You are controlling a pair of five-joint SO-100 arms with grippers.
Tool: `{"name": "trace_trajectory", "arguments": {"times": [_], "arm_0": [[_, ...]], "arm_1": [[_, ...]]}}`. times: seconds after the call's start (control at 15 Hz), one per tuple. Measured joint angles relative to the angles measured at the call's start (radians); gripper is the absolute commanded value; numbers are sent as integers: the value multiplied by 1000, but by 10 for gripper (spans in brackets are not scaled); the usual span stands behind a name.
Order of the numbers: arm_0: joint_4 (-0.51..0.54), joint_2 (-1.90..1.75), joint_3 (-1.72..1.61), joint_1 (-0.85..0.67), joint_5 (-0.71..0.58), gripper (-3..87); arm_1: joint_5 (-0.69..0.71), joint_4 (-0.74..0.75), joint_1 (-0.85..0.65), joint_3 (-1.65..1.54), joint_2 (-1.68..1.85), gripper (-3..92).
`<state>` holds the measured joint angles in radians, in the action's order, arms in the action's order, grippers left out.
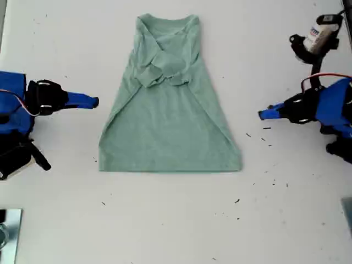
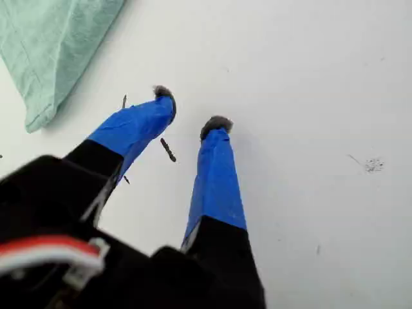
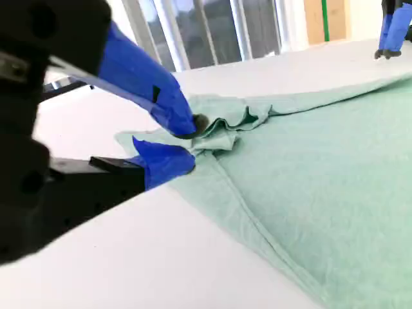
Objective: Fold t shirt
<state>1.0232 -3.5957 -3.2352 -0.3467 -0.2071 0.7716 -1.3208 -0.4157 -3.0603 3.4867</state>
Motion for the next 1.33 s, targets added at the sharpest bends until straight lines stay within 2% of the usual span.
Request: {"name": "trace_trajectory", "arguments": {"times": [0.47,0.53,0.67,0.73,0.8,0.87,0.93,1.07,1.13,1.33], "arm_0": [[0,0,0,0,0,49],[0,0,0,0,0,75],[0,0,0,0,0,52],[0,0,0,17,12,-1],[0,0,2,40,43,-1],[2,0,2,41,67,-1],[2,0,3,103,101,-1],[15,0,8,143,107,-1],[15,0,8,161,110,-1],[15,0,3,172,109,-1]], "arm_1": [[0,0,0,0,0,113],[0,0,-5,0,0,113],[-9,-3,-26,0,0,113],[-117,-9,-23,0,0,122],[-291,-9,-23,0,0,123],[-488,-11,57,0,0,110],[-597,-14,127,0,5,90],[-603,0,129,3,6,138],[-604,-3,127,6,8,76],[-604,-94,176,193,-8,71]]}}
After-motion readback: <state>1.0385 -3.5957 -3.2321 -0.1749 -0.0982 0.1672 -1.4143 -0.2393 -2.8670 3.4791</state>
